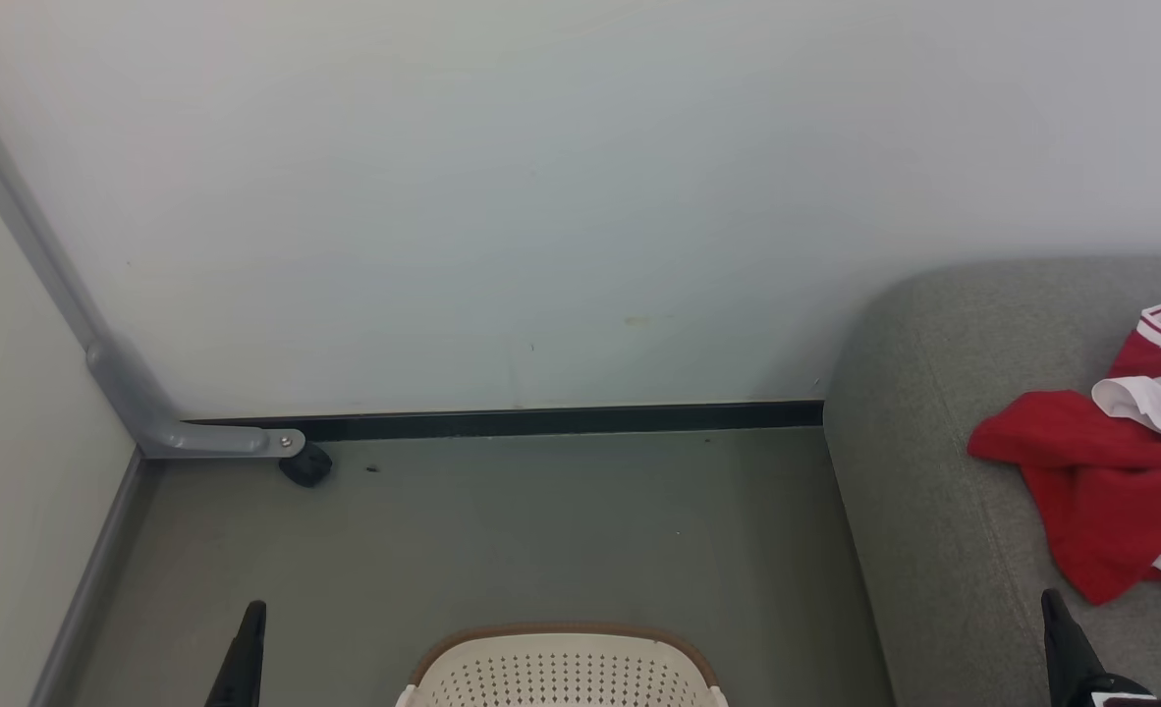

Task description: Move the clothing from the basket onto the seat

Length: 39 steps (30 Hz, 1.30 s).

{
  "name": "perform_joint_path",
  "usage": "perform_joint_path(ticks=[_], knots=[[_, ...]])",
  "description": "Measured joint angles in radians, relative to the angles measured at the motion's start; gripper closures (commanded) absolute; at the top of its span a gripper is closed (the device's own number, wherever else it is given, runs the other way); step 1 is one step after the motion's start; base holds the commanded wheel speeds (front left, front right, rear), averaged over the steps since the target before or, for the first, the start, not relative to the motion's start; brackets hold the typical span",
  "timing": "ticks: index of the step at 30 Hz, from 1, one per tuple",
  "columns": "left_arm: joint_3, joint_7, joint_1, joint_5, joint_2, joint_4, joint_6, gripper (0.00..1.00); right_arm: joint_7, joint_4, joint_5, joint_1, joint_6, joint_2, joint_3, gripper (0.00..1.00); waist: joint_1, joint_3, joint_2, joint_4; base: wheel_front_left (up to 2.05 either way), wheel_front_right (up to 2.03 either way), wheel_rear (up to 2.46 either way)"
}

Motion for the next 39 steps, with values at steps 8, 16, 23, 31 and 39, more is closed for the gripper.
perform_joint_path(ticks=[8,16,23,31,39], knots=[[0.024,0.013,-0.014,-0.088,-0.002,0.006,-0.016,1.0,0.021,0.01,0.062,-0.017,0.013,0.019,-0.024,1.0,0.0,0.002,0.0,-0.001,0.0,0.0,0.0],[0.024,0.013,-0.02,-0.092,-0.004,0.007,-0.016,1.0,0.021,0.01,0.062,-0.018,0.013,0.019,-0.025,1.0,0.0,0.002,0.0,-0.001,0.0,0.0,0.0],[0.025,0.013,-0.02,-0.092,-0.004,0.007,-0.016,1.0,0.021,0.01,0.062,-0.018,0.013,0.019,-0.025,1.0,0.0,0.002,0.0,-0.001,0.0,0.0,0.0],[0.025,0.013,-0.02,-0.092,-0.004,0.007,-0.016,1.0,0.021,0.01,0.062,-0.018,0.013,0.019,-0.025,1.0,-0.0001,0.002,0.0,-0.001,0.0,0.0,0.0],[0.025,0.013,-0.02,-0.092,-0.004,0.007,-0.016,1.0,0.021,0.011,0.062,-0.018,0.013,0.019,-0.025,1.0,-0.0001,0.002,0.0,-0.001,0.0,0.0,0.0]])
